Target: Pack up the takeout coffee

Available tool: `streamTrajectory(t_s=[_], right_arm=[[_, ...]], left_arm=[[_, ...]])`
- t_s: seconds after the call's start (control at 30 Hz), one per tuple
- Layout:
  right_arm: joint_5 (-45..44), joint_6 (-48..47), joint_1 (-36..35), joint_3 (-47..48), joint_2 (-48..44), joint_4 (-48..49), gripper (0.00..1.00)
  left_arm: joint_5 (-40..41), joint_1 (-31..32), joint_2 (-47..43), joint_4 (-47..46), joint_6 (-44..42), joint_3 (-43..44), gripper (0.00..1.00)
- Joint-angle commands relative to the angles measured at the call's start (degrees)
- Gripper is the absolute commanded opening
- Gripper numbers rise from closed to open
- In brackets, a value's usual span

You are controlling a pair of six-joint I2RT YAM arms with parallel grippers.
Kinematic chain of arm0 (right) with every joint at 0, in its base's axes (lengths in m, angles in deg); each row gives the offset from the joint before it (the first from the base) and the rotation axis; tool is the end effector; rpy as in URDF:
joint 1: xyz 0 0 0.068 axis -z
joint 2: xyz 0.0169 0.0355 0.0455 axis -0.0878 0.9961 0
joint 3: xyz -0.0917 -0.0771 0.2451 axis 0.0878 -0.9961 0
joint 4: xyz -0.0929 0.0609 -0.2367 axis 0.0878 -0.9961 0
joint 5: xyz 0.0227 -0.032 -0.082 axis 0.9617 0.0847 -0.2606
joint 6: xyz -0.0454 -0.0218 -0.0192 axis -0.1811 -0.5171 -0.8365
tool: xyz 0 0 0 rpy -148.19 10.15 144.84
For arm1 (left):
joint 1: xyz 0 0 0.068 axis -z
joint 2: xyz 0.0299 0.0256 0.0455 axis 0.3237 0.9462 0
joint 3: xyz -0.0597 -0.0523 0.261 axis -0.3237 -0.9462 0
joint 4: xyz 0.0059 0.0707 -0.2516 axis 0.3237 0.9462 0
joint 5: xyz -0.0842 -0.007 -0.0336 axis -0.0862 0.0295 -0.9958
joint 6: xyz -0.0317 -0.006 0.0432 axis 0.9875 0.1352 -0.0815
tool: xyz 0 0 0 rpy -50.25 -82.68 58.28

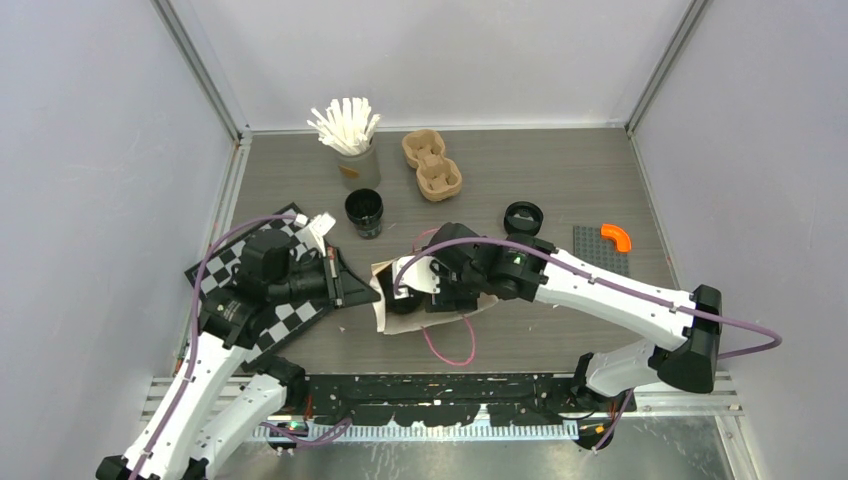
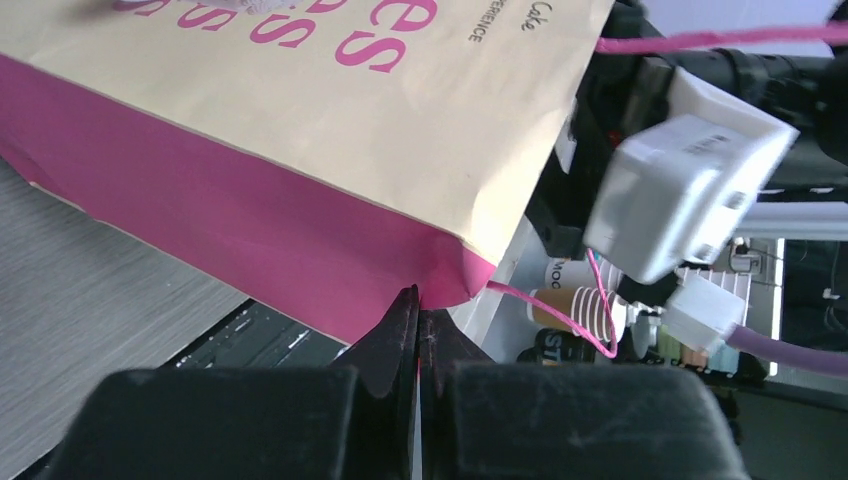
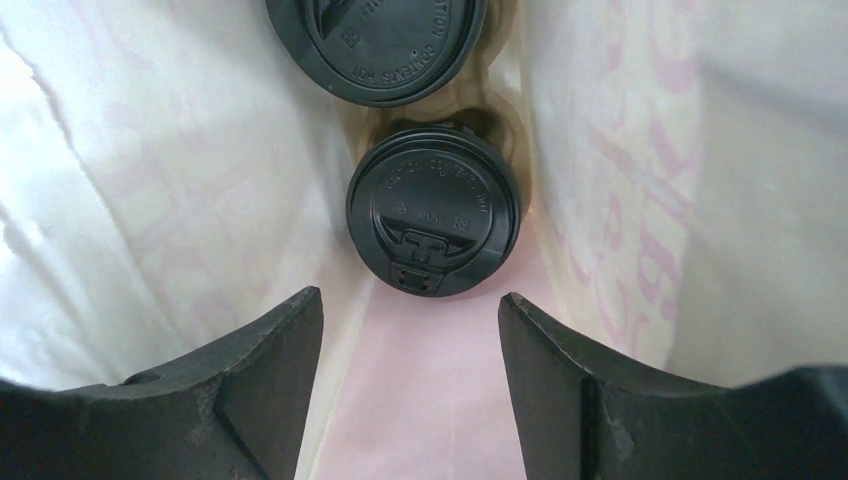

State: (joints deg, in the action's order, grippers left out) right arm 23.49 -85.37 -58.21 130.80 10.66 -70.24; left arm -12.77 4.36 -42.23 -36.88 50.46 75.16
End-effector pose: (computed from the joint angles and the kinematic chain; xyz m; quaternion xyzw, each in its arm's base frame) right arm 0.1294 0.2480 0.3262 -0.7269 0.6161 0.0122 0.3031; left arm 0.1140 -0.0735 0.3283 0.0268 0.8355 -0.4979 0.2307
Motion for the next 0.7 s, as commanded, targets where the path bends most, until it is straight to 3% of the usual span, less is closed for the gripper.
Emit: streamTrajectory(t_s=[0.0,0.33,0.67], right_arm=[[2.1,4.6,0.1,5.5,-1.7,-3.5,0.69],[5.5,10.6,0.7,14.1,1.9,-9.0,0.63],[4.6,19.2,2.3,20.8,2.2,-8.7,0.6]], left_arm=[[1.9,0.0,1.0,-1.5,4.4,2.3,0.0],[3.9,0.0,1.4,-1.9,10.4,3.1,0.0],[8.4,0.1,1.3,-2.0,14.9,3.0,0.0]])
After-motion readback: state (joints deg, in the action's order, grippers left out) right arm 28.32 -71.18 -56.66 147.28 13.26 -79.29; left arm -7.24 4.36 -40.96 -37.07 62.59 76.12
